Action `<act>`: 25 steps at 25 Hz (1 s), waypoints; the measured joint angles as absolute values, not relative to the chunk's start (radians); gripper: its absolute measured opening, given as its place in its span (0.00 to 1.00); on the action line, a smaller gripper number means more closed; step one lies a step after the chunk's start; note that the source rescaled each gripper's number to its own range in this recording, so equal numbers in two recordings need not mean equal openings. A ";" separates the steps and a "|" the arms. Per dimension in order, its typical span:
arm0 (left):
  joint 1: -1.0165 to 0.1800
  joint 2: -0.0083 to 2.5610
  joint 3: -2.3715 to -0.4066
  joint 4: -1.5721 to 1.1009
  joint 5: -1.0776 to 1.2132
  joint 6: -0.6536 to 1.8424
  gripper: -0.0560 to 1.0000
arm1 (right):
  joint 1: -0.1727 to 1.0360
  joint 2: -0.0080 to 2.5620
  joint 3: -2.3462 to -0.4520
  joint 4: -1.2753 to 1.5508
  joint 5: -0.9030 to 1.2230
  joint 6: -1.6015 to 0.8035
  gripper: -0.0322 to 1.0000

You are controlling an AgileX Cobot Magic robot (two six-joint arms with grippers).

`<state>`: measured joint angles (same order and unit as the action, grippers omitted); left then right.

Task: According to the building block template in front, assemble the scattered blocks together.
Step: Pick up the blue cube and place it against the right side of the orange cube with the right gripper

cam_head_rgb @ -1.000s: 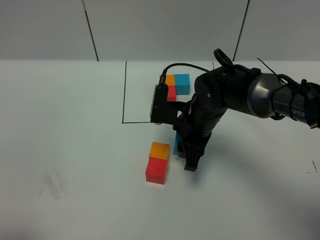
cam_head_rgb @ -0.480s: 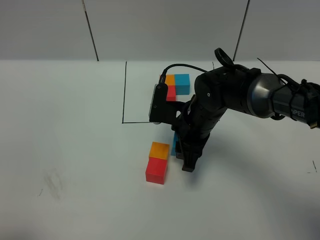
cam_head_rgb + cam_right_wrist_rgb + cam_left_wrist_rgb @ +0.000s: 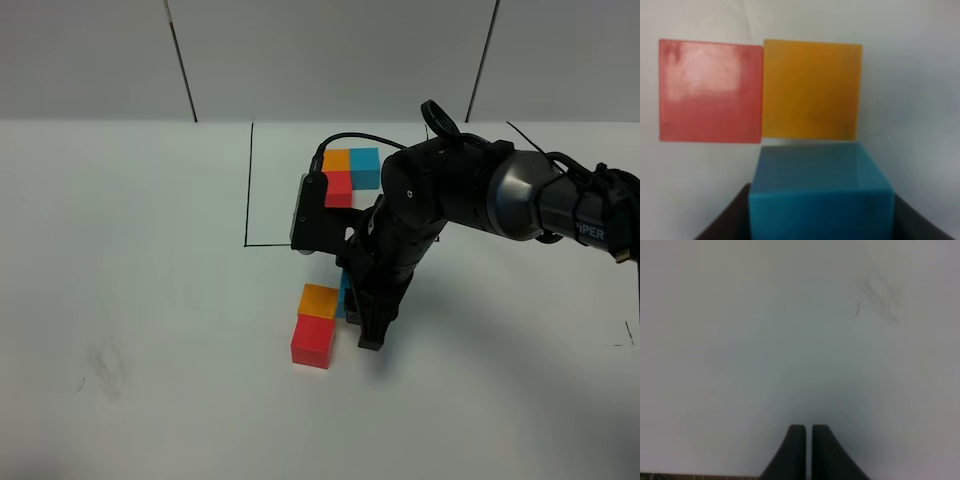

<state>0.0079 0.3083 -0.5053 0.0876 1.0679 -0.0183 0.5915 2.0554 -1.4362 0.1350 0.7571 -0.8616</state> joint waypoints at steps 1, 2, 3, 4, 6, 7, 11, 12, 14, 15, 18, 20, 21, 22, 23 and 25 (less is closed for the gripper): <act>0.008 0.308 -0.505 0.088 1.068 -0.018 0.05 | 0.591 2.055 -1.436 0.135 0.758 -0.862 0.57; 0.008 0.308 -0.505 0.088 1.068 -0.018 0.05 | 0.591 2.055 -1.436 0.136 0.760 -0.862 0.57; 0.008 0.308 -0.505 0.088 1.068 -0.018 0.05 | 0.591 2.055 -1.436 0.139 0.760 -0.862 0.57; 0.008 0.308 -0.505 0.088 1.068 -0.018 0.05 | 0.591 2.056 -1.436 0.141 0.760 -0.862 0.57; 0.008 0.308 -0.505 0.088 1.068 -0.018 0.05 | 0.591 2.062 -1.436 0.148 0.761 -0.862 0.57; 0.008 0.308 -0.505 0.088 1.068 -0.018 0.05 | 0.591 2.067 -1.436 0.151 0.762 -0.862 0.57; 0.008 0.308 -0.505 0.088 1.068 -0.018 0.05 | 0.591 2.081 -1.436 0.159 0.764 -0.863 0.57; 0.008 0.308 -0.505 0.088 1.068 -0.018 0.05 | 0.591 2.084 -1.436 0.160 0.764 -0.865 0.57; 0.008 0.308 -0.505 0.088 1.068 -0.018 0.05 | 0.591 2.086 -1.436 0.163 0.764 -0.868 0.57; 0.008 0.308 -0.505 0.088 1.068 -0.018 0.05 | 0.591 2.086 -1.436 0.164 0.764 -0.868 0.57; 0.008 0.308 -0.505 0.088 1.068 -0.018 0.05 | 0.591 2.088 -1.436 0.166 0.761 -0.869 0.57; 0.008 0.308 -0.505 0.088 1.068 -0.018 0.05 | 0.591 2.093 -1.436 0.166 0.756 -0.869 0.57; 0.008 0.308 -0.505 0.088 1.068 -0.018 0.05 | 0.591 2.095 -1.436 0.166 0.753 -0.869 0.57; 0.008 0.308 -0.505 0.088 1.068 -0.018 0.05 | 0.591 2.100 -1.436 0.166 0.752 -0.870 0.57; 0.008 0.308 -0.505 0.088 1.068 -0.018 0.05 | 0.591 2.102 -1.436 0.166 0.751 -0.870 0.57; 0.008 0.308 -0.505 0.088 1.068 -0.018 0.05 | 0.591 2.109 -1.436 0.167 0.747 -0.871 0.57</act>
<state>0.0079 0.3083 -0.5053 0.0876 1.0679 -0.0183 0.5915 2.1088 -1.4362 0.1670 0.7475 -0.8709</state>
